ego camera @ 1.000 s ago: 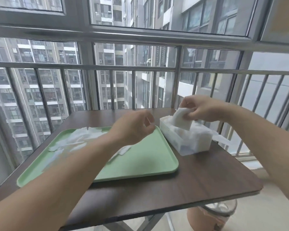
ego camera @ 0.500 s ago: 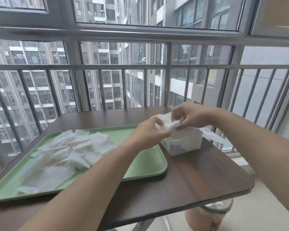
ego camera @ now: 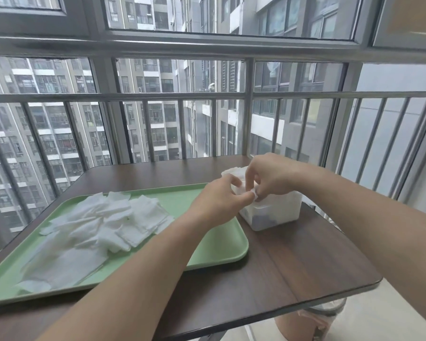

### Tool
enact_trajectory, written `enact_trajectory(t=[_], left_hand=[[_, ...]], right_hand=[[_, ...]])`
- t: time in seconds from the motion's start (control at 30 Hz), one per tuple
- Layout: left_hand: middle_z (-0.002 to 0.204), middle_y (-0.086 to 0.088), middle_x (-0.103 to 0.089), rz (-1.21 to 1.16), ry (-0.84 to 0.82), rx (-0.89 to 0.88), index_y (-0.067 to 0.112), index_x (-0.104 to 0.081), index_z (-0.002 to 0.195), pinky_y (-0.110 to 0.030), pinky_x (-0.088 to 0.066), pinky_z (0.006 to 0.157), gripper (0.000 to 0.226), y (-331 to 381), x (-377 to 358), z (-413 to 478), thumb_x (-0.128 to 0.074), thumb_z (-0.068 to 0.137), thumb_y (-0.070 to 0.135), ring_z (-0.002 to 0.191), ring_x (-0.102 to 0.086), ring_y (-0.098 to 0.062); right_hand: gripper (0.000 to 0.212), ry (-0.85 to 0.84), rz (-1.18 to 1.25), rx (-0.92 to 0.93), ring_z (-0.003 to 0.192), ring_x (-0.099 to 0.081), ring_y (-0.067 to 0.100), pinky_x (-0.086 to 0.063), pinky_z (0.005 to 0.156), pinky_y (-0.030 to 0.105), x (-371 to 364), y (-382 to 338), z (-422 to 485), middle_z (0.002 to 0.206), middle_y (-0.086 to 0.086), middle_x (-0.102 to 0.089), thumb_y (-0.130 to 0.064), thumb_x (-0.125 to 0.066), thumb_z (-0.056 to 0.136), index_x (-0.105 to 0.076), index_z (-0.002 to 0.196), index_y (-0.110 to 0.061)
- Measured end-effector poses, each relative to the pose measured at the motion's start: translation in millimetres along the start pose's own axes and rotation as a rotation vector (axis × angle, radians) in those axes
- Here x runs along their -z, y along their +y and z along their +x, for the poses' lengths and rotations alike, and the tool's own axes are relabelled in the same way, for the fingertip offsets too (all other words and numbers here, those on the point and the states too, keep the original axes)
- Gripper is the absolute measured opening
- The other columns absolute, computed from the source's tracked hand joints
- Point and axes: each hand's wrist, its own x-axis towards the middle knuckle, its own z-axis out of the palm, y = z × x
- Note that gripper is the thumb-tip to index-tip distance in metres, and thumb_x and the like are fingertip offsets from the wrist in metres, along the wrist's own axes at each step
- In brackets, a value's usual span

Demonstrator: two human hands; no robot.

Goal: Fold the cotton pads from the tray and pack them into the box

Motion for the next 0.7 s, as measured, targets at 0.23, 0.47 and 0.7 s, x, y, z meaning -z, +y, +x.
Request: enact_trajectory(t=[0.23, 0.47, 0.7], left_hand=[[0.097, 0.01, -0.067, 0.026, 0.01, 0.001, 0.028, -0.058, 0.12, -0.032, -0.054, 0.077, 0.048, 3, 4, -3, -0.065, 0.084, 0.06, 0.085, -0.063, -0.007], [0.103, 0.005, -0.071, 0.007, 0.035, 0.007, 0.027, -0.059, 0.112, -0.043, -0.057, 0.085, 0.044, 8, 18, -7, -0.057, 0.088, 0.063, 0.087, -0.068, -0.017], [0.101, -0.005, -0.072, -0.063, 0.0, 0.135, 0.014, -0.064, 0.107, -0.03, -0.049, 0.061, 0.026, 14, 68, -12, -0.047, 0.104, 0.033, 0.078, -0.069, -0.021]], right_hand=[[0.02, -0.024, 0.059, -0.019, 0.077, -0.061, 0.001, -0.046, 0.063, 0.021, 4, -2, -4, 0.082, -0.016, -0.066, -0.016, -0.076, 0.079, -0.073, 0.095, -0.028], [0.019, -0.078, 0.086, -0.045, 0.087, -0.065, 0.009, -0.05, 0.071, 0.026, 17, -9, -11, 0.083, -0.012, -0.072, -0.012, -0.067, 0.085, -0.071, 0.09, -0.03], [0.024, 0.113, 0.24, 0.018, 0.073, -0.063, 0.001, -0.04, 0.054, 0.013, 27, -45, -7, 0.079, -0.01, -0.071, -0.007, -0.053, 0.092, -0.072, 0.095, -0.021]])
